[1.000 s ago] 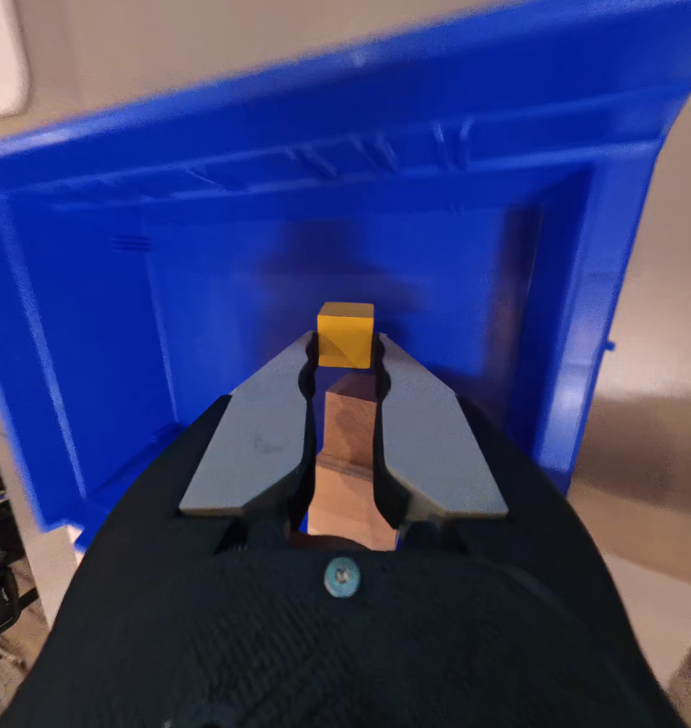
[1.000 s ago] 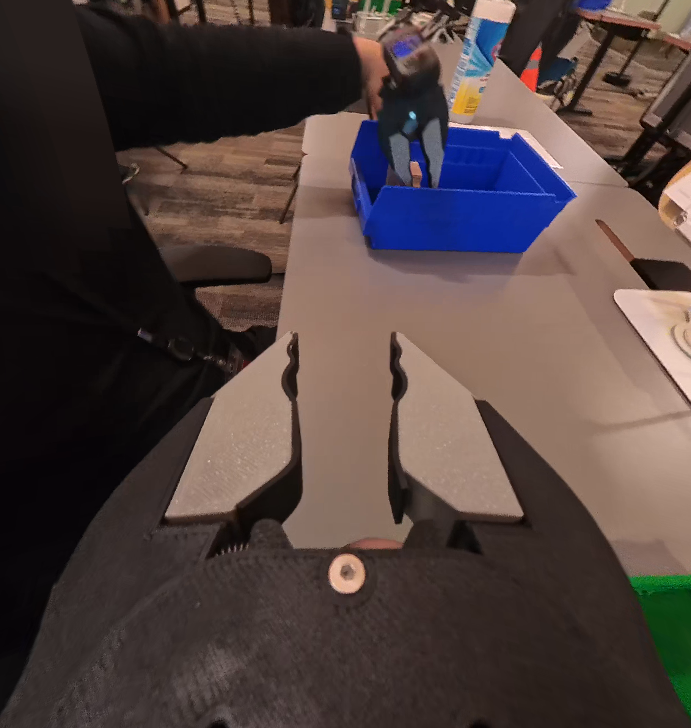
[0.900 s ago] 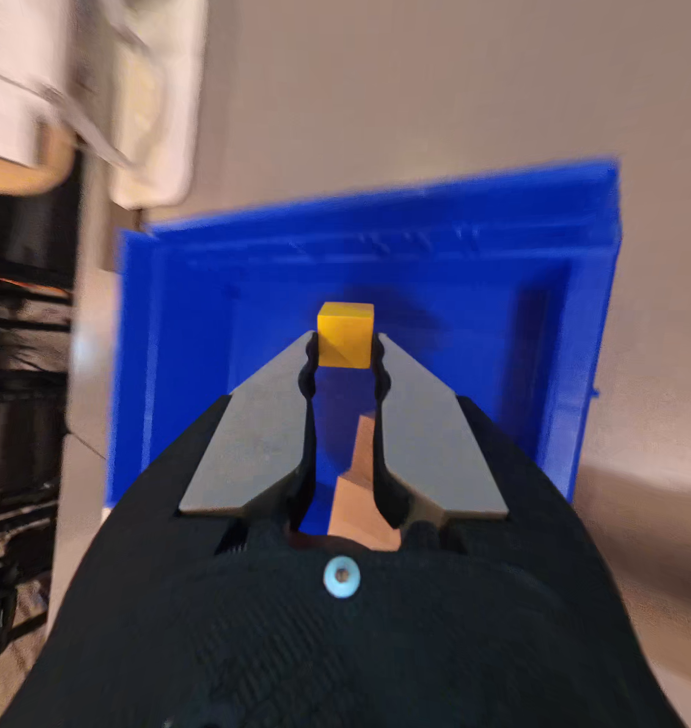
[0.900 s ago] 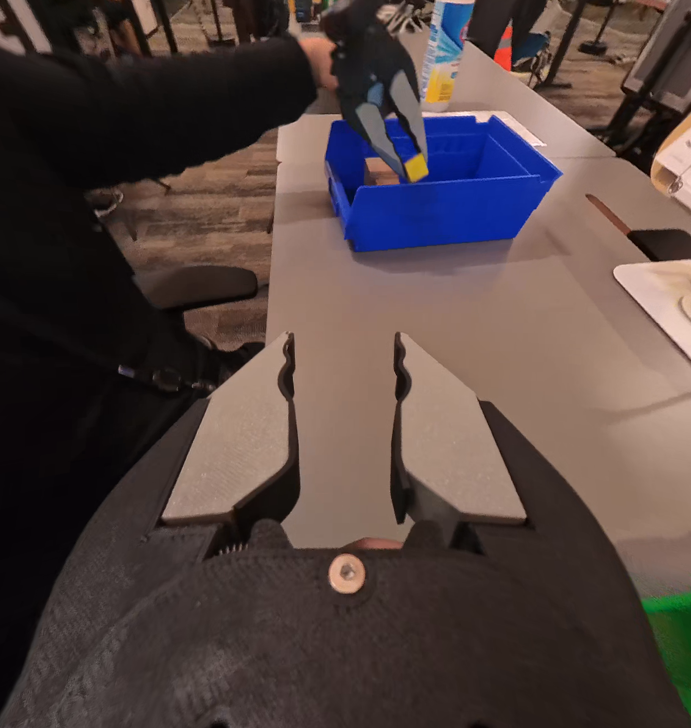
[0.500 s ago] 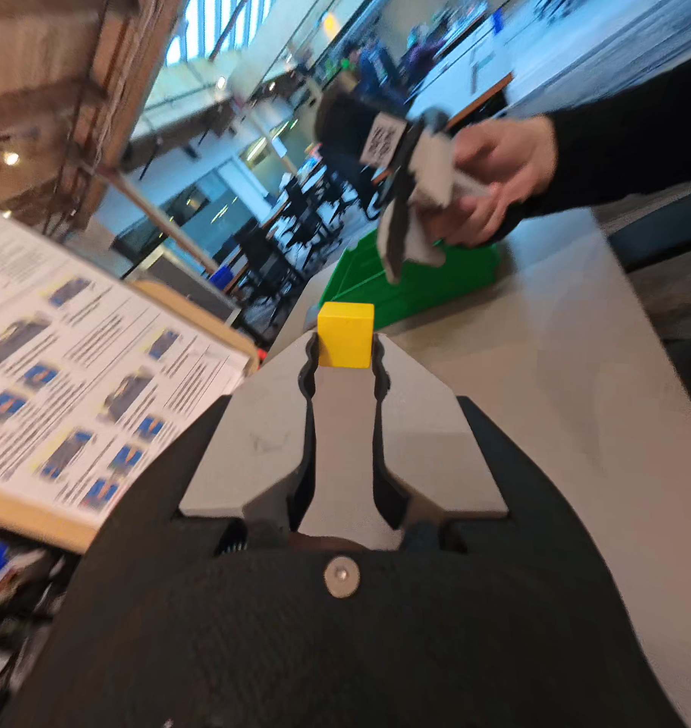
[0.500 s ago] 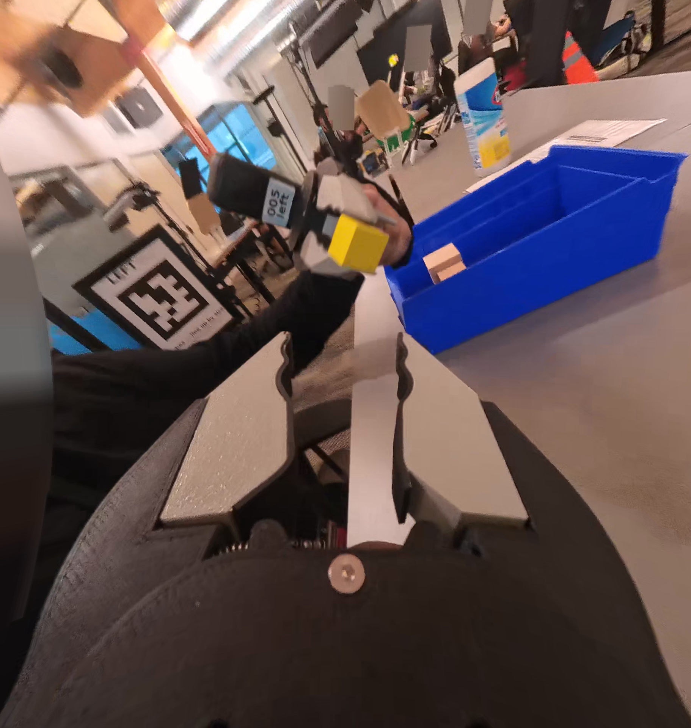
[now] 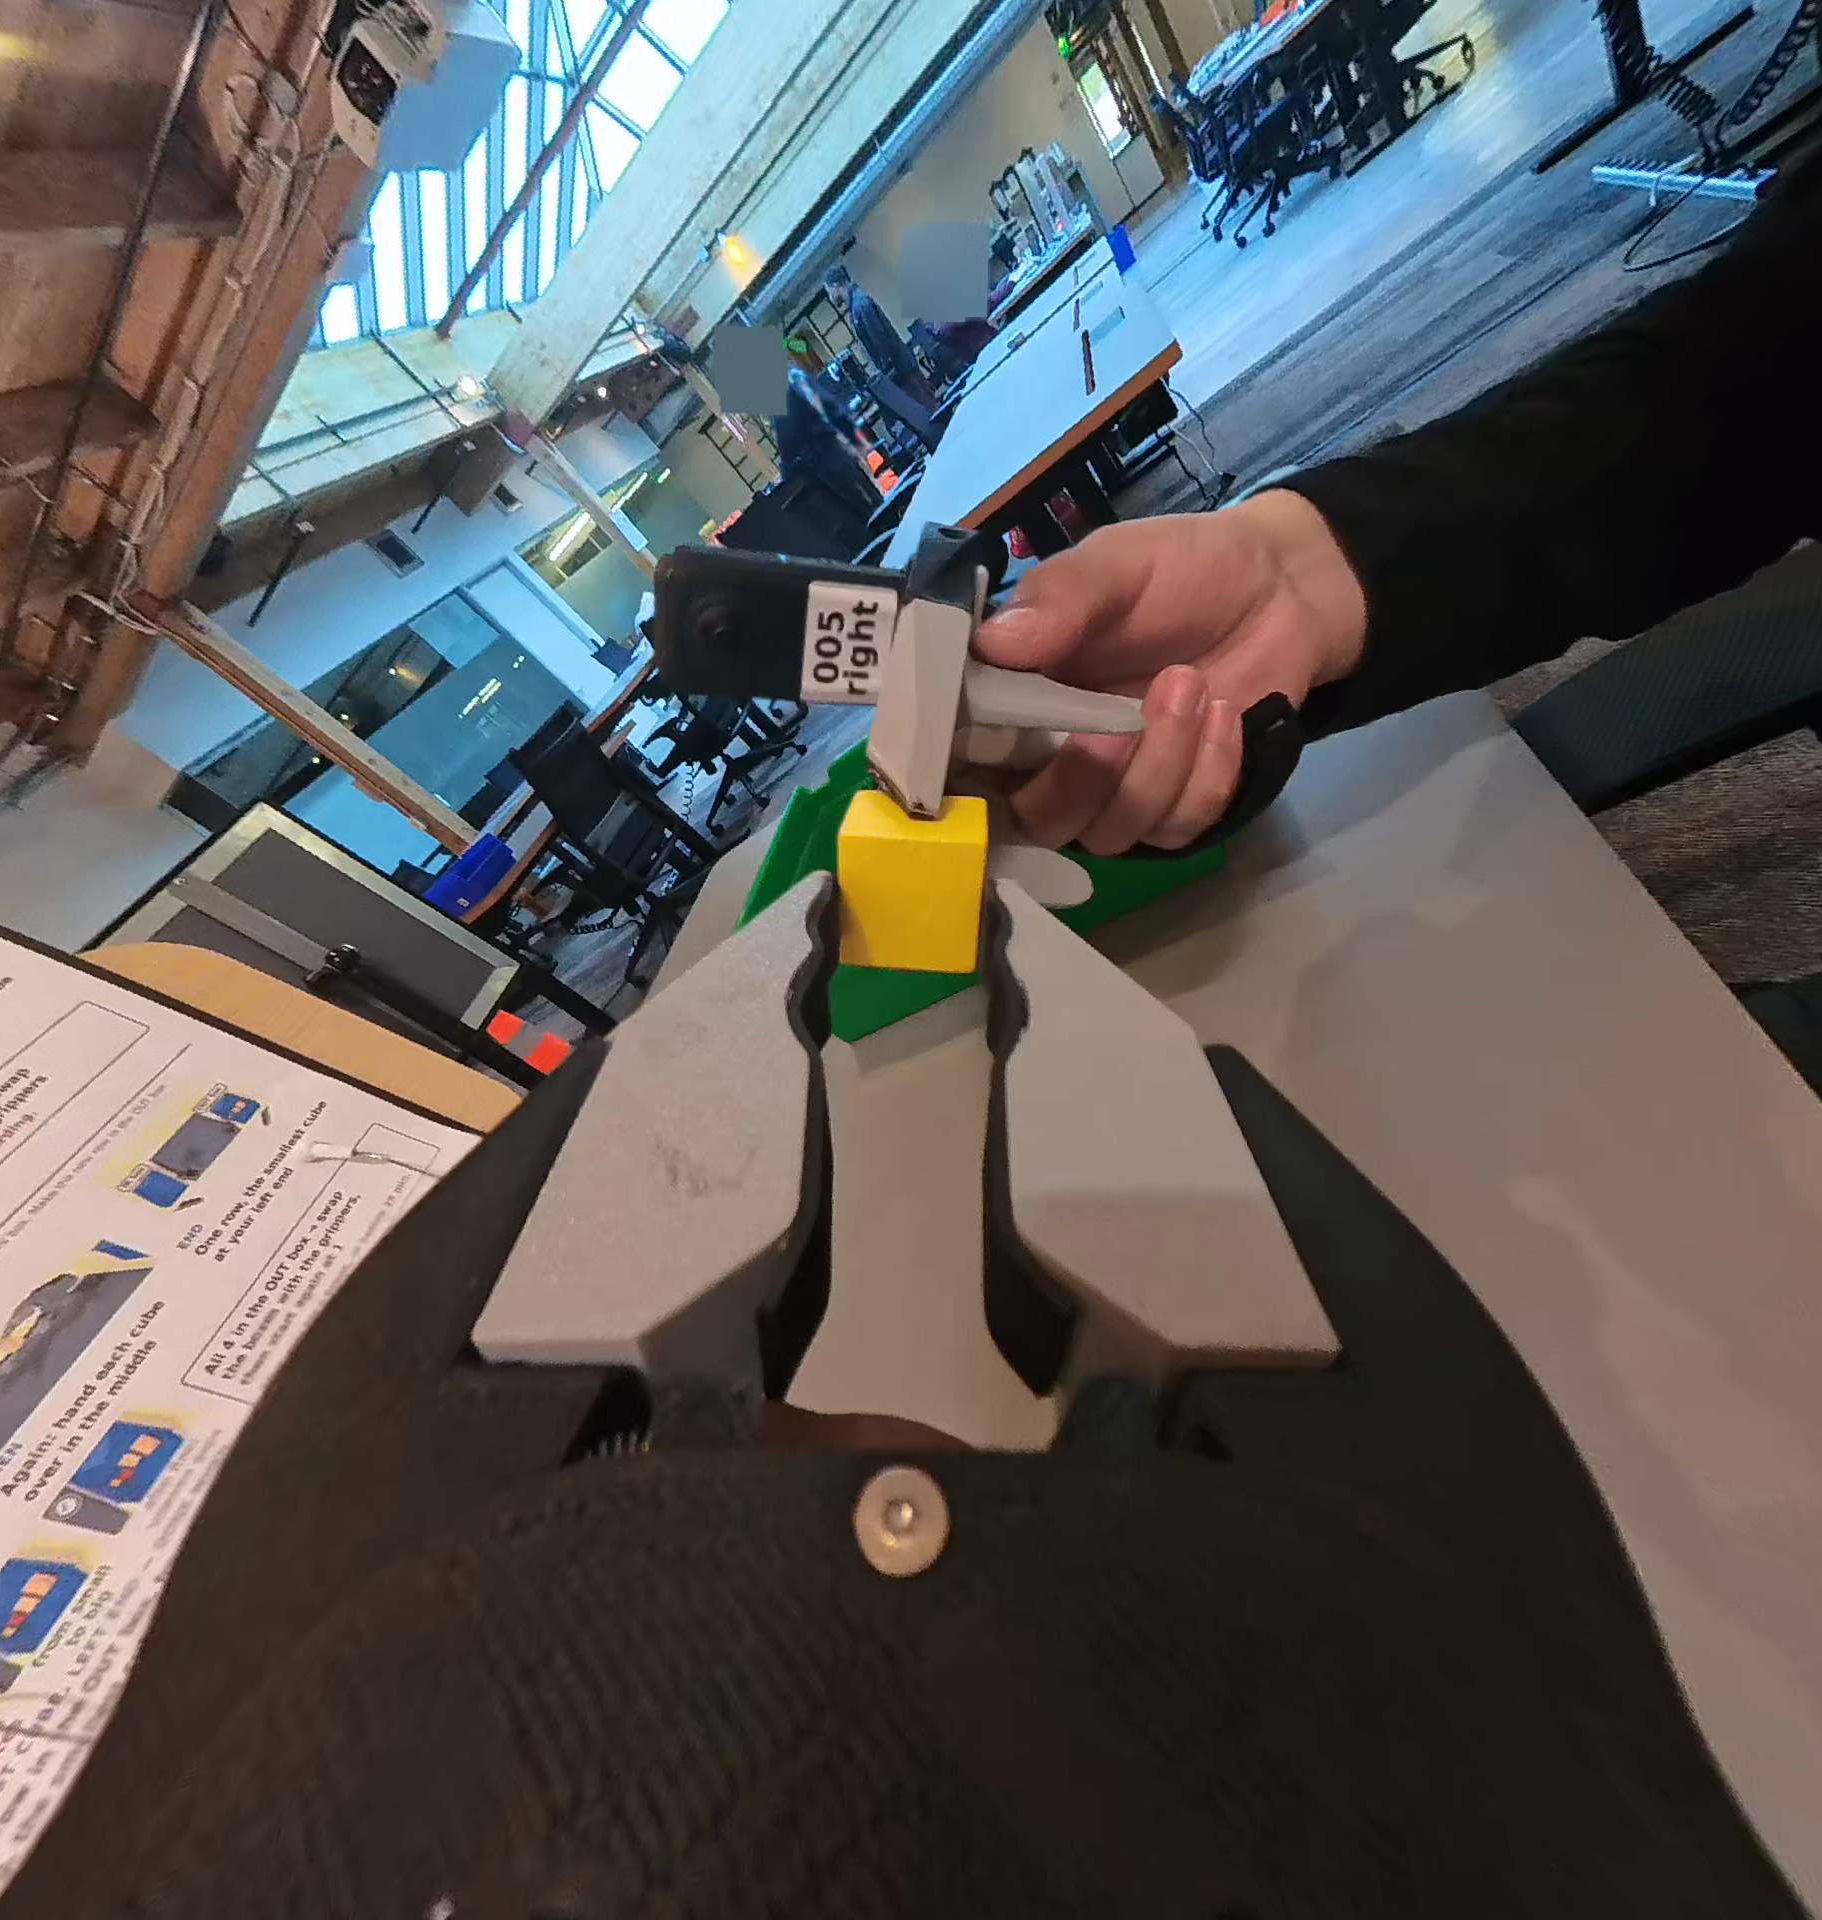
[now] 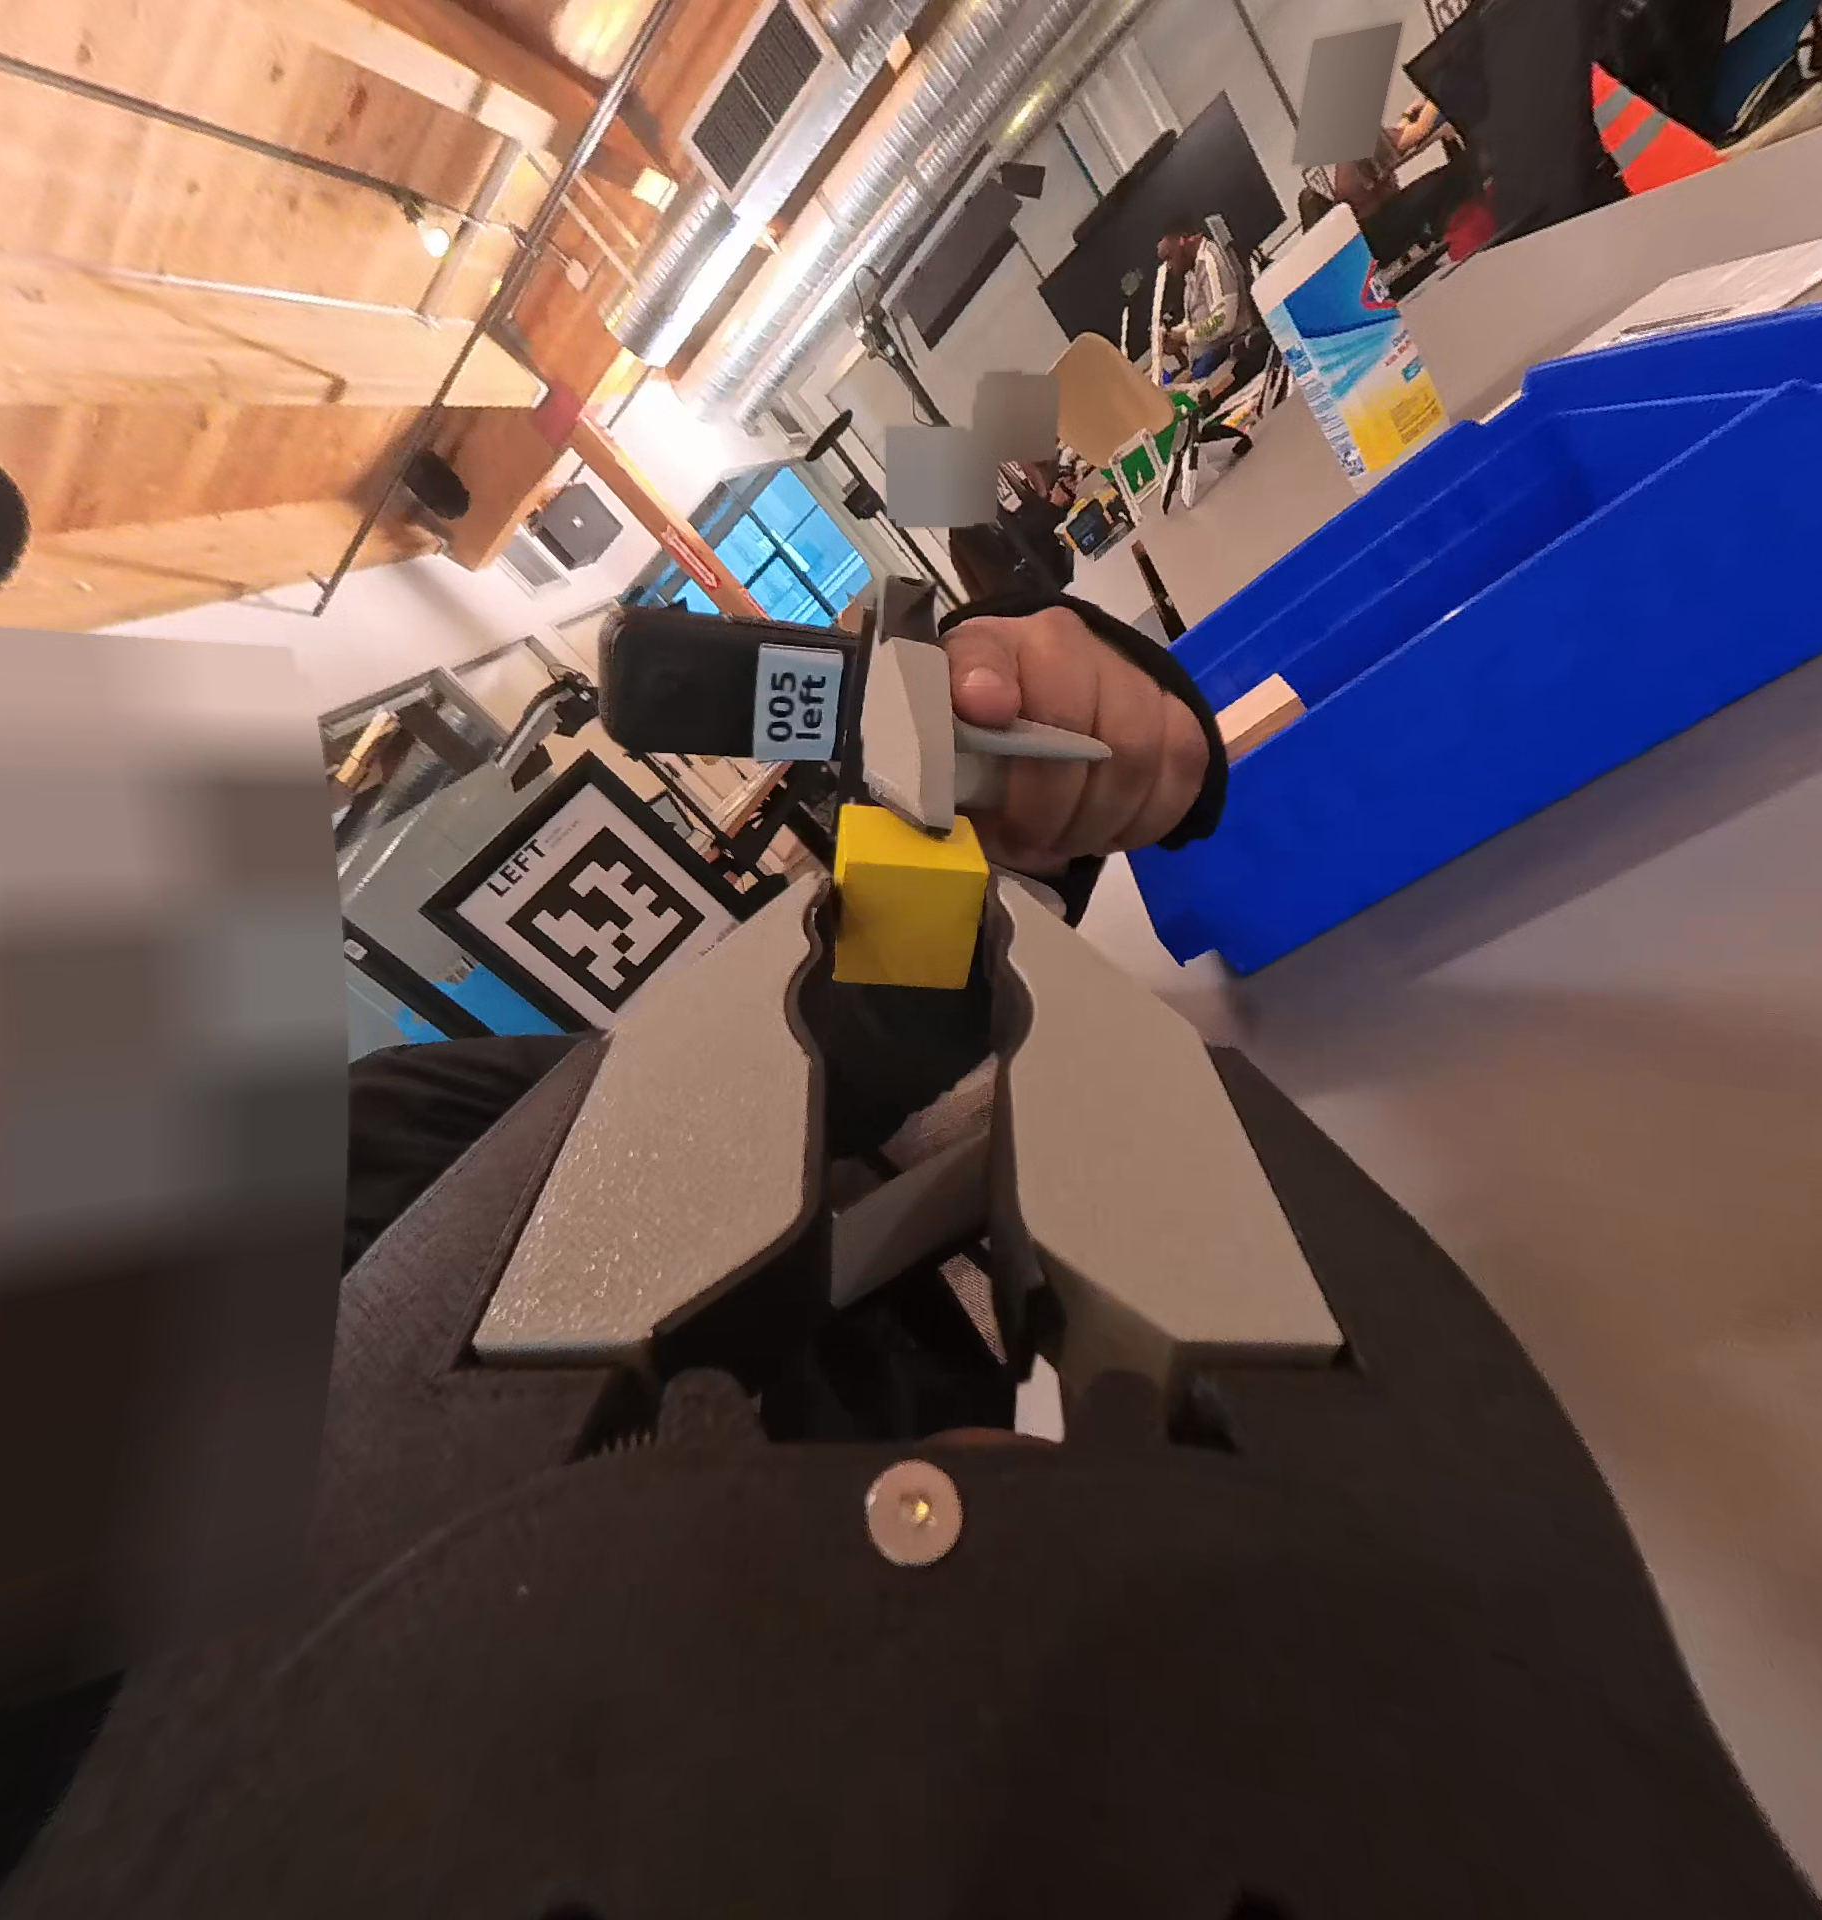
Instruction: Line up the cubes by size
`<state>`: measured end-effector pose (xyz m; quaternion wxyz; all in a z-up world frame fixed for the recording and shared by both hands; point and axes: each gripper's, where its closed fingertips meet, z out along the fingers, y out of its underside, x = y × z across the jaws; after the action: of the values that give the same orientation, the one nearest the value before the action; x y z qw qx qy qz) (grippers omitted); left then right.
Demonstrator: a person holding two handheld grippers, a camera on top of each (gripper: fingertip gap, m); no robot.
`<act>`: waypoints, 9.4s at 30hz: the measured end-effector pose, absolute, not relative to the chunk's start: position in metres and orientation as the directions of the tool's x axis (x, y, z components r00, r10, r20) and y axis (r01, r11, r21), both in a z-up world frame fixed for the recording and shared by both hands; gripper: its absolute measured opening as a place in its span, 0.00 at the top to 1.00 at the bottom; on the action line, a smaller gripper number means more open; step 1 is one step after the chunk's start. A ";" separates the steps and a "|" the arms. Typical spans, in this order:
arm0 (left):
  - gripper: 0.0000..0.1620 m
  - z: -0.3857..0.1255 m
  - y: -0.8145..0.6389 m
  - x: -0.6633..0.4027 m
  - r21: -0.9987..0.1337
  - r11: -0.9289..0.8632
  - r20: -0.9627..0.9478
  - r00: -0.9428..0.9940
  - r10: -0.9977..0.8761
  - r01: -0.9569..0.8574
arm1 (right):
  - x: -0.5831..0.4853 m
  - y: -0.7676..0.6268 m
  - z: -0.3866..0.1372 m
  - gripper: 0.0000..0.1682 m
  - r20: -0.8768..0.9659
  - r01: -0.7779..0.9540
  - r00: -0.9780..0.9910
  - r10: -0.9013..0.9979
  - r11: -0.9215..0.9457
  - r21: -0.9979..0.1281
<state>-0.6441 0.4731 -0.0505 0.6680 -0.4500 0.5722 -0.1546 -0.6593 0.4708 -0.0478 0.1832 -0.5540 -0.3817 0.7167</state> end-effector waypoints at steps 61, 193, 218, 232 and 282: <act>0.68 -0.219 0.466 -0.971 -0.106 -0.351 -0.268 0.367 -0.891 -0.930 | -0.531 0.451 -0.087 0.59 0.151 0.453 -0.262 0.953 0.260 -0.853; 0.61 -0.216 0.479 -0.996 -0.024 -0.331 -0.309 0.321 -0.895 -0.943 | -0.462 0.495 -0.123 0.59 0.129 0.549 -0.037 0.991 0.128 -0.826; 0.63 -0.057 0.505 -0.579 -0.704 0.551 -0.698 0.292 -0.654 -0.449 | -0.588 0.506 -0.053 0.65 -0.513 0.214 -0.074 0.855 -0.489 -0.846; 0.88 -0.100 0.466 -0.689 -0.835 0.083 -0.402 0.501 -0.767 -0.544 | -0.329 0.611 -0.159 0.65 0.314 0.975 0.019 0.949 0.052 -0.218; 1.00 -0.012 0.418 -0.920 -0.999 0.035 -0.016 0.998 -0.063 -0.014 | -0.558 0.498 -0.195 0.94 0.178 0.515 0.681 0.710 -0.292 -0.806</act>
<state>-0.9197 0.4176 -0.0122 0.7189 -0.6943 0.0279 -0.0171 -0.5578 0.4976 -0.1946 0.4539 -0.7966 -0.3845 0.1075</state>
